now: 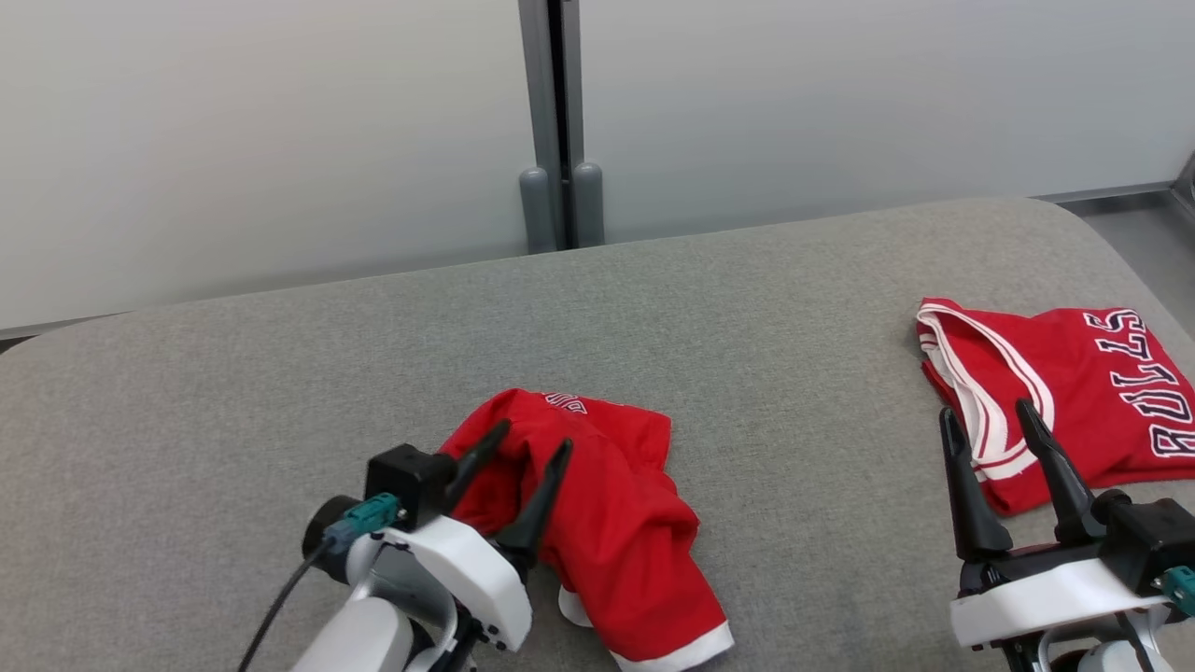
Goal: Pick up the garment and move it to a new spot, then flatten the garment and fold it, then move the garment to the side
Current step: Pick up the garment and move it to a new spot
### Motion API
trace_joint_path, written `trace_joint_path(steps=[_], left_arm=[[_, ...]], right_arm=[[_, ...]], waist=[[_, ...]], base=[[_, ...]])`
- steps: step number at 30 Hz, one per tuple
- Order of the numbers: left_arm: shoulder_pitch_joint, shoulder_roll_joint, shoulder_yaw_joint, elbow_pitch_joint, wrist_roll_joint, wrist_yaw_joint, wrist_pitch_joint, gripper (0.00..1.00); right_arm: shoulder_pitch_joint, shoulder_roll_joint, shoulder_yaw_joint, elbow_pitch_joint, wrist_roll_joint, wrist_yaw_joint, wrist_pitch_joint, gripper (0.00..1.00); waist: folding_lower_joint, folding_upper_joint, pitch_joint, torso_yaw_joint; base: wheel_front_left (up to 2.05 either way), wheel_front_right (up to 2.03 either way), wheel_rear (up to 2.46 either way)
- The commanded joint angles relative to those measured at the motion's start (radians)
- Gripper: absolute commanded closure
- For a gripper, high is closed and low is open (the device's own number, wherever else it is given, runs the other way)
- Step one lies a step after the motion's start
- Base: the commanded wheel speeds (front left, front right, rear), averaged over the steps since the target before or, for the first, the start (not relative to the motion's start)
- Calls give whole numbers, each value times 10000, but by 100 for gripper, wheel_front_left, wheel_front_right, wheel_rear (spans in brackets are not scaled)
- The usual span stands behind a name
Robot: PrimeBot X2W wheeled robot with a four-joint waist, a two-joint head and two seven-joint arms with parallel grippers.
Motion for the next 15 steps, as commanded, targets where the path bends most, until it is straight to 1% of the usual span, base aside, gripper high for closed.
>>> trace_joint_path(steps=[1, 6, 11, 15], left_arm=[[35, 120, 96, -182, 52, 93, -59, 0], [433, 880, 795, -1840, 170, 726, -192, 0], [1080, 1577, 1607, -3201, 256, 1297, -690, 0], [1718, 1886, 2120, -3846, 295, 1620, -1268, 0]], right_arm=[[35, -59, -59, -61, -78, 4, -45, 0], [147, -93, -159, -258, -108, 4, -45, 0], [263, 2, -194, -487, -195, 4, -45, 0], [367, 43, -263, -640, -217, 4, -45, 0]], waist=[[0, -1, -74, 160], [0, -1, -197, 537], [0, -1, -274, 780], [0, -1, -308, 870]], base=[[0, 0, 0], [0, 0, 0], [0, 0, 0], [0, 0, 0]])
